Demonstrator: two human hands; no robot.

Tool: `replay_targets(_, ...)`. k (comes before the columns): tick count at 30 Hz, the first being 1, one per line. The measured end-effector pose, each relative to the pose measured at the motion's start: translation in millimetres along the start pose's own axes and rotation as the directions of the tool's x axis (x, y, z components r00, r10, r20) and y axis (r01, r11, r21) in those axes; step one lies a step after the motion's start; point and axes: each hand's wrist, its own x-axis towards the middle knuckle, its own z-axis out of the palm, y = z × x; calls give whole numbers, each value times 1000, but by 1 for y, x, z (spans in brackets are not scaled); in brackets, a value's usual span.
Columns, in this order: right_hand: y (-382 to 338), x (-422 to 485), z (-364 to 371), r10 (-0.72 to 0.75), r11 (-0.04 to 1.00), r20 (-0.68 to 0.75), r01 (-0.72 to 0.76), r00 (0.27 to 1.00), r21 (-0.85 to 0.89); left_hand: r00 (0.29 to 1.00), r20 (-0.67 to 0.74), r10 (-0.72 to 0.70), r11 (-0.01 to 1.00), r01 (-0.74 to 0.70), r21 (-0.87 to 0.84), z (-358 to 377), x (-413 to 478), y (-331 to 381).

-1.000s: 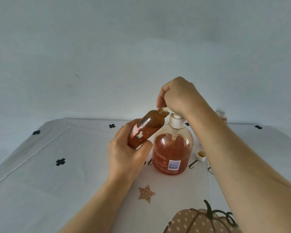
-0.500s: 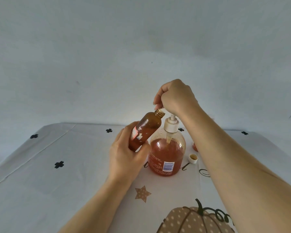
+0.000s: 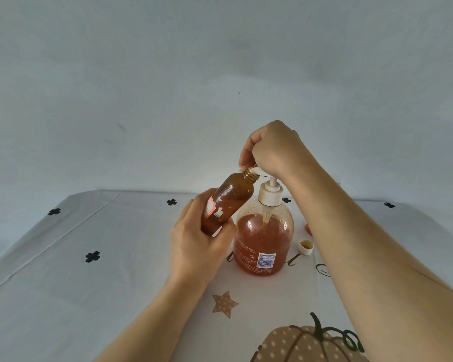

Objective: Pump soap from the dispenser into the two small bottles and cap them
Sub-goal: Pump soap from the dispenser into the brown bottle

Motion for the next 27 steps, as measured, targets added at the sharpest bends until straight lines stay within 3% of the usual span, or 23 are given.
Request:
replay_targets(12,-1,-6,9,92,995,52,-90,994,-29,999,20,-35,998,34,62,-2,1,-8)
replay_targets(20,-2,-5,-2,38,995,-61,-32,997,96,1000,5,17,997,-17,78,2,-1,-2)
replay_targets(27,-1,-3,-1,37,997,-66,-32,997,74,999,-34,-2,998,4,58,2,-1,-2)
